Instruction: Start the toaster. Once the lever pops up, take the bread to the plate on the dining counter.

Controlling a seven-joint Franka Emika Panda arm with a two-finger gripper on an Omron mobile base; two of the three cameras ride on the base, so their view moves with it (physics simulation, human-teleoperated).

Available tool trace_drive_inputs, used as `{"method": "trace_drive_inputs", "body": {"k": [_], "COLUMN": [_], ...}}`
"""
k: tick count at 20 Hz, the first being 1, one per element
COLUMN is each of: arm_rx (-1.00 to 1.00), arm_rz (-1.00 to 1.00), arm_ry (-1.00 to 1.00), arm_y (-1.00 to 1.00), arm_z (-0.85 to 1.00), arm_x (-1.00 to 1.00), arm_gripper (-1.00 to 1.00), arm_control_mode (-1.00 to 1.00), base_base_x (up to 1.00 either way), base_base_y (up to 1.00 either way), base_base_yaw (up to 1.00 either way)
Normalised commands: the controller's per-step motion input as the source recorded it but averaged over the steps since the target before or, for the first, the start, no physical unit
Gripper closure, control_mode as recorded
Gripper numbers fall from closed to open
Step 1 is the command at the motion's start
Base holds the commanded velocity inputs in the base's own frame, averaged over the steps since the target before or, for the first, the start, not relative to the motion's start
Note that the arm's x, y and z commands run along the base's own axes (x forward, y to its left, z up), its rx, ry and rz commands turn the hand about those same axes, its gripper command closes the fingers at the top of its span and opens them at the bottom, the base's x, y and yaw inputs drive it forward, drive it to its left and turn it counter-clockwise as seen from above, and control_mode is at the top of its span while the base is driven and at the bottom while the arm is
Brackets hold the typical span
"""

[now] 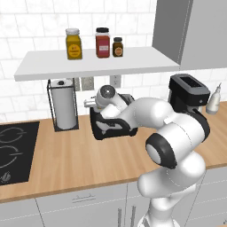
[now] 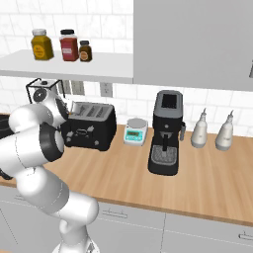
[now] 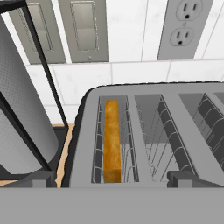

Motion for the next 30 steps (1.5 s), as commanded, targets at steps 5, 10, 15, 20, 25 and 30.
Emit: {"method": "trace_drive_inputs", "body": {"k": [5, 10, 15, 20, 25, 30], "arm_rx": [0.00, 0.00, 0.00, 0.00, 0.00, 0.00], "arm_rz": [0.00, 0.00, 0.00, 0.00, 0.00, 0.00], "arm_ry": [0.00, 0.00, 0.00, 0.00, 0.00, 0.00], "arm_y": [0.00, 0.00, 0.00, 0.00, 0.00, 0.00], "arm_z": [0.00, 0.00, 0.00, 0.00, 0.00, 0.00], "arm_x": [0.00, 0.00, 0.00, 0.00, 0.00, 0.00], "arm_gripper": [-1.00, -1.00, -1.00, -1.00, -1.00, -1.00], "arm_control_mode": [-1.00, -1.00, -1.00, -1.00, -1.00, -1.00], "base_base_x": [0.00, 0.00, 0.00, 0.00, 0.00, 0.00], "base_base_y": [0.00, 0.00, 0.00, 0.00, 0.00, 0.00], "base_base_yaw": [0.00, 0.00, 0.00, 0.00, 0.00, 0.00]}}
